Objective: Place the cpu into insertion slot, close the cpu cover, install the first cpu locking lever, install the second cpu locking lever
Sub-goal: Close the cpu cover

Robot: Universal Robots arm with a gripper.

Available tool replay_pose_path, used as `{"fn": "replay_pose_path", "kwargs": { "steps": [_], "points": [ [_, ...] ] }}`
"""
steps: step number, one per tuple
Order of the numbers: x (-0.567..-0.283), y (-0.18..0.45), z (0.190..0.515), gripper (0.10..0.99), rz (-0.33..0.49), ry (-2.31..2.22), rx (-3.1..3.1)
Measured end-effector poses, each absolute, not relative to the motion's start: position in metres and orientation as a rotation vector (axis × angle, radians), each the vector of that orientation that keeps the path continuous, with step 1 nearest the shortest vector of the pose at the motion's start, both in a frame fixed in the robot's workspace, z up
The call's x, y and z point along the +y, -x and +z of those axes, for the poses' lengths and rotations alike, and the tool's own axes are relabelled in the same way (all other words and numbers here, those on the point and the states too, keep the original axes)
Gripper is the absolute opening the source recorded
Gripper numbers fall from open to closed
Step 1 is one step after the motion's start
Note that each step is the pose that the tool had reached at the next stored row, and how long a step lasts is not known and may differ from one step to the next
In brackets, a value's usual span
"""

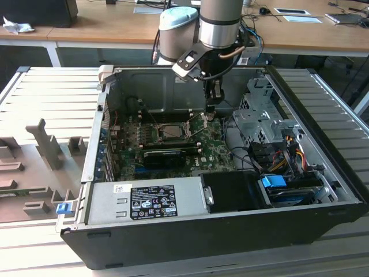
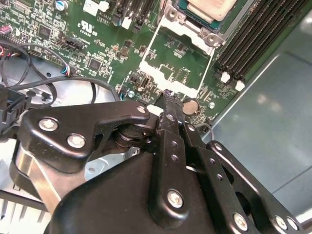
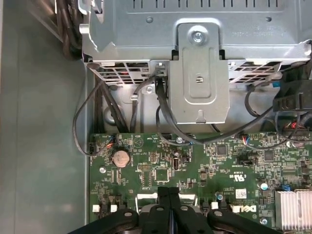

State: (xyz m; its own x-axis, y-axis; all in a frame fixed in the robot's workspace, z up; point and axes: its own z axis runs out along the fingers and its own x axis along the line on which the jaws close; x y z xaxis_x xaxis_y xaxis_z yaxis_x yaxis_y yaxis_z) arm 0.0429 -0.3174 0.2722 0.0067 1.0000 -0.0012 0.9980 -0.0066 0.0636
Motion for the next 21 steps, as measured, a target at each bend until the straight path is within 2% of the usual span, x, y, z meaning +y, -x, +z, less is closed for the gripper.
{"fn": "replay_pose_path", "kwargs": {
  "steps": [10,21],
  "points": [
    [-0.317,-0.049,0.267,0.106,0.067,-2.196,2.181],
    [-0.317,-0.063,0.246,0.106,0.061,-2.195,2.187]
  ]
}}
